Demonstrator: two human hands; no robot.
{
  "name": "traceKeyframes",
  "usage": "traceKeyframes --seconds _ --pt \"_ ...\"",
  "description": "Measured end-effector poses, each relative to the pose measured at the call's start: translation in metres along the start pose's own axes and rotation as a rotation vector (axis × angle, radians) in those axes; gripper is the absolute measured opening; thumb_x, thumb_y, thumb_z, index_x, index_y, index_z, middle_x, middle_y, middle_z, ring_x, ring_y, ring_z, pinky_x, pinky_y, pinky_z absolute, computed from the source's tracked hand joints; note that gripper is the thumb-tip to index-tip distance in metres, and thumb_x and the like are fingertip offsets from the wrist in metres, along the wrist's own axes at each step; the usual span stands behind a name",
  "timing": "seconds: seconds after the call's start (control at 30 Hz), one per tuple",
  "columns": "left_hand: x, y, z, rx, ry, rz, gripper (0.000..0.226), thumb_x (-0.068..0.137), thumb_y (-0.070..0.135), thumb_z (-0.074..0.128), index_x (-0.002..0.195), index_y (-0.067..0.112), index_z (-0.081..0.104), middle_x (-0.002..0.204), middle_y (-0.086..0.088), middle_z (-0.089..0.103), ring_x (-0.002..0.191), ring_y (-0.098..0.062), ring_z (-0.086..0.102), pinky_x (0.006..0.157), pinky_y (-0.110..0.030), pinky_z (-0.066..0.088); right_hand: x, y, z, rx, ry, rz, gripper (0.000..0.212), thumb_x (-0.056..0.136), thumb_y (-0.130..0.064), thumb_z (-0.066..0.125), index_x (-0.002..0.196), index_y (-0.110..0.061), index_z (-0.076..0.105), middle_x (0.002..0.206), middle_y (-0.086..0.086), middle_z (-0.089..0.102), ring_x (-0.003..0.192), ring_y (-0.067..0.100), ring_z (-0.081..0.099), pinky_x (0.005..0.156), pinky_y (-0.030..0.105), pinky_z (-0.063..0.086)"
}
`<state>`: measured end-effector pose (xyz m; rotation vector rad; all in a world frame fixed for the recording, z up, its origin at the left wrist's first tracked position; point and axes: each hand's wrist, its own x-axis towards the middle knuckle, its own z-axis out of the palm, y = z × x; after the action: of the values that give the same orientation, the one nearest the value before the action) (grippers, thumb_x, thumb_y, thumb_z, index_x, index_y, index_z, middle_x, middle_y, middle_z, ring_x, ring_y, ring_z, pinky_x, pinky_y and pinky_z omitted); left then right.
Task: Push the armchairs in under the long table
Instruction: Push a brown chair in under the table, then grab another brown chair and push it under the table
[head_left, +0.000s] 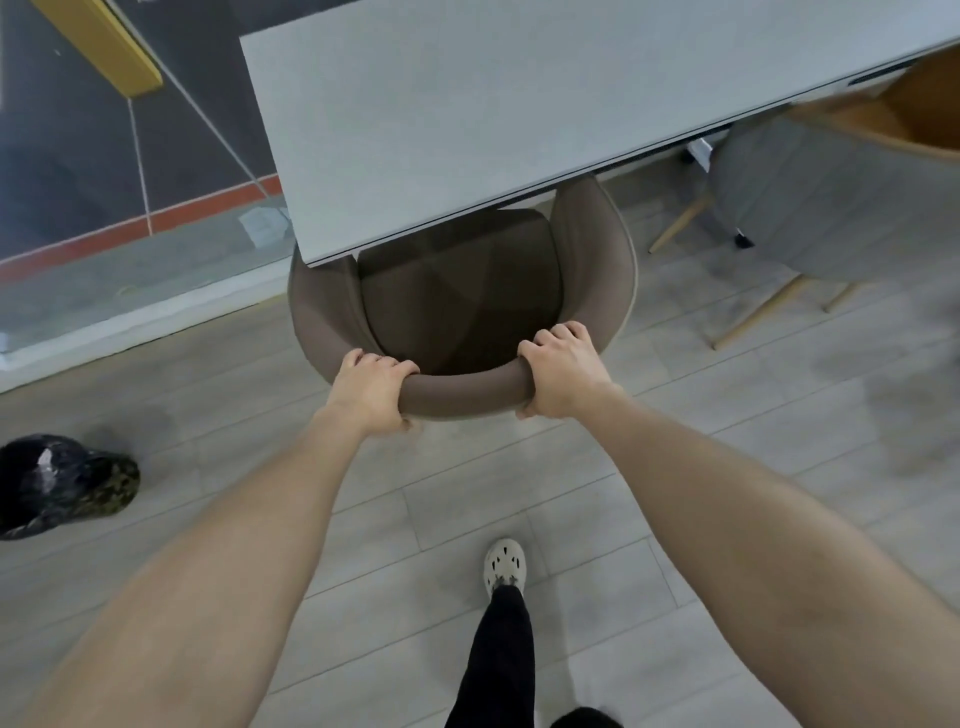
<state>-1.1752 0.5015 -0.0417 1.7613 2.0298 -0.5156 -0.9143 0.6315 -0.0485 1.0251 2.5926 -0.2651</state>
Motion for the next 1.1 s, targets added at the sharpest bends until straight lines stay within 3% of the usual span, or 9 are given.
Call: traceKeyframes --seconds 0.13,0.23,0.4,0.6,0.77,0.97,1.1 --pt "-0.024 0.038 -0.025 -0.015 -0.003 0.04 0.095 0.071 0.061 0.082 0.155 0.033 0.046 0.148 0.003 0.057 0.134 -0.024 0.057 0.118 -0.048 0.041 -0.031 0.004 -0.01 0.061 0.024 -0.033 0.082 0.084 -0.055 0.083 0.152 -0.019 0.053 0.152 0.005 0.058 0.148 0.028 0.046 0.133 0.048 0.019" --pt "-0.041 0.089 -0.048 -0.011 0.096 0.117 0.091 0.078 0.058 0.083 0.157 0.03 0.047 0.153 0.002 0.052 0.13 -0.023 0.058 0.109 -0.043 0.049 -0.087 0.028 -0.018 0.192 0.067 0.03 0.081 0.097 -0.042 0.074 0.164 -0.017 0.038 0.171 0.005 0.039 0.159 0.027 0.032 0.128 0.048 0.03" --pt "-0.043 0.193 -0.084 0.115 0.149 0.237 0.077 0.088 0.05 0.078 0.155 0.023 0.049 0.153 -0.002 0.053 0.13 -0.027 0.059 0.106 -0.045 0.051 -0.222 0.119 0.013 0.418 0.0 0.427 0.072 0.098 -0.043 0.069 0.158 -0.014 0.043 0.159 0.008 0.051 0.14 0.036 0.054 0.108 0.051 0.052" --pt "-0.034 0.38 -0.109 0.224 0.101 0.433 0.07 0.089 0.047 0.077 0.15 0.022 0.052 0.147 -0.006 0.057 0.134 -0.03 0.058 0.108 -0.048 0.051 -0.418 0.242 0.064 0.571 -0.022 0.781 0.075 0.101 -0.043 0.069 0.162 -0.012 0.04 0.161 0.015 0.048 0.145 0.037 0.051 0.115 0.049 0.047" --pt "-0.05 0.56 -0.106 0.278 0.059 0.561 0.071 0.093 0.051 0.072 0.155 0.025 0.049 0.151 -0.004 0.055 0.137 -0.028 0.057 0.11 -0.043 0.05 -0.559 0.325 0.097 0.667 0.021 0.95 0.078 0.102 -0.045 0.069 0.166 -0.014 0.037 0.167 0.015 0.042 0.149 0.035 0.047 0.117 0.044 0.043" --pt "-0.068 0.751 -0.116 0.342 0.026 0.698 0.062 0.095 0.05 0.071 0.151 0.028 0.055 0.149 -0.001 0.059 0.136 -0.027 0.059 0.105 -0.042 0.053 -0.695 0.418 0.133 0.721 0.068 1.13 0.073 0.1 -0.047 0.069 0.16 -0.014 0.044 0.158 0.013 0.052 0.142 0.036 0.054 0.113 0.046 0.048" --pt "-0.059 0.836 -0.132 0.403 0.052 0.77 0.059 0.097 0.051 0.069 0.15 0.029 0.055 0.147 -0.002 0.061 0.136 -0.027 0.059 0.103 -0.042 0.053 -0.742 0.466 0.146 0.736 0.072 1.183 0.073 0.101 -0.047 0.068 0.161 -0.014 0.045 0.158 0.013 0.054 0.143 0.034 0.053 0.112 0.042 0.046"
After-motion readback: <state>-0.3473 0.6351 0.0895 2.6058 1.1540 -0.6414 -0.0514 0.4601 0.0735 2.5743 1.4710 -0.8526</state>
